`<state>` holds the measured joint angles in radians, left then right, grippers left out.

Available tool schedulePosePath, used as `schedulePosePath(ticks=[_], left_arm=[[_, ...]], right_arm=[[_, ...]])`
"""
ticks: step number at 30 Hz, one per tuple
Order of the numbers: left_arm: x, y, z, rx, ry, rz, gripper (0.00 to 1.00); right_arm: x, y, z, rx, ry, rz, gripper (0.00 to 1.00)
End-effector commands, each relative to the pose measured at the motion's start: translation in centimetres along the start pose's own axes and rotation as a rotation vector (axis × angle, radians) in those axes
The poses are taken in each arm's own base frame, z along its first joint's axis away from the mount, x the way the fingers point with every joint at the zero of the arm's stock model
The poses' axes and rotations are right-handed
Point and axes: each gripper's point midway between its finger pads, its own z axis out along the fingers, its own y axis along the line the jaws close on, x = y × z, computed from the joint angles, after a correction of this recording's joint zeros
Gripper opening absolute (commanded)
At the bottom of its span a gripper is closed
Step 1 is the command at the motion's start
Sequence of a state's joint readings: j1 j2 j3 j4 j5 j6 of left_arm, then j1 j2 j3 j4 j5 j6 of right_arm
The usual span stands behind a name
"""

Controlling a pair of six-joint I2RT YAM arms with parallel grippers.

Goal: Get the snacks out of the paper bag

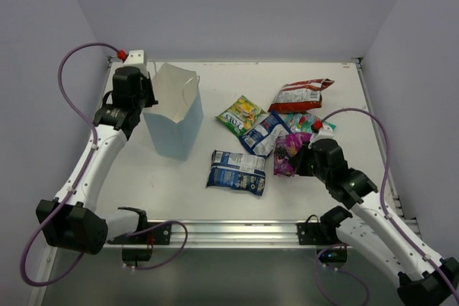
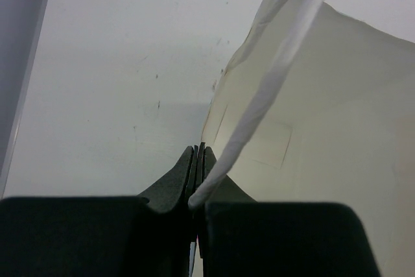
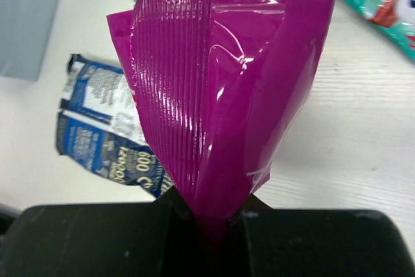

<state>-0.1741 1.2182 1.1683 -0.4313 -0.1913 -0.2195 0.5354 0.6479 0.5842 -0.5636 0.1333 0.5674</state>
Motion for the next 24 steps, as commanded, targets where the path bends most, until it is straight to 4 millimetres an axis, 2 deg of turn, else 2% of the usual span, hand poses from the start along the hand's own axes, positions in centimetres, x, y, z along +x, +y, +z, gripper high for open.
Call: schedulePosePath(ticks=[1, 6, 9, 11, 14, 15, 17, 18, 20, 22, 23, 24], left_arm=[[-3.1, 0.1, 0.7, -0.011, -0.080, -0.040, 0.00], [-2.1, 0.2, 1.5, -0.011, -0.055, -0.062, 0.01], [-2.2, 0.0, 1.1, 0.007, -0.064, -0.076, 0.10], [-3.0, 0.0, 0.3, 0.011, -0.086, -0.079, 0.16], [-4.4, 0.3, -1.2, 0.000, -0.114, -0.075, 0.25], [-4.8, 0.4, -1.6, -0.001, -0.125, -0.075, 0.28], [-5.9, 0.4, -2.7, 0.006, -0.150, -0.071, 0.40], [-6.2, 0.4, -3.1, 0.009, -0.155, -0.070, 0.41], [-7.1, 0.4, -4.3, 0.016, -0.168, -0.069, 0.46], [-8.0, 0.3, -5.4, 0.025, -0.189, -0.067, 0.51], [-8.1, 0.4, -6.0, 0.026, -0.186, -0.061, 0.59], [-9.1, 0.4, -6.9, 0.031, -0.211, -0.060, 0.63]], right_arm=[[-4.8, 5.7, -0.8, -0.249, -0.152, 0.068, 0.00], [-2.2, 4.1, 1.5, -0.180, -0.061, 0.120, 0.00], [-0.8, 2.6, 2.4, -0.116, -0.029, 0.165, 0.00], [-0.1, 1.5, 2.3, -0.064, -0.010, 0.208, 0.05], [0.2, -0.6, 1.4, 0.048, -0.017, 0.247, 0.23], [0.1, -1.7, 0.9, 0.113, -0.024, 0.252, 0.38], [-0.6, -2.4, -0.1, 0.152, -0.055, 0.262, 0.59], [-1.2, -3.1, -1.0, 0.201, -0.072, 0.261, 0.75], [-2.2, -3.7, -2.2, 0.243, -0.105, 0.268, 0.90], [-4.0, -4.5, -4.3, 0.298, -0.159, 0.257, 0.99], [-4.6, -4.7, -5.1, 0.314, -0.178, 0.251, 0.99], [-6.4, -4.3, -6.6, 0.308, -0.227, 0.257, 0.99]])
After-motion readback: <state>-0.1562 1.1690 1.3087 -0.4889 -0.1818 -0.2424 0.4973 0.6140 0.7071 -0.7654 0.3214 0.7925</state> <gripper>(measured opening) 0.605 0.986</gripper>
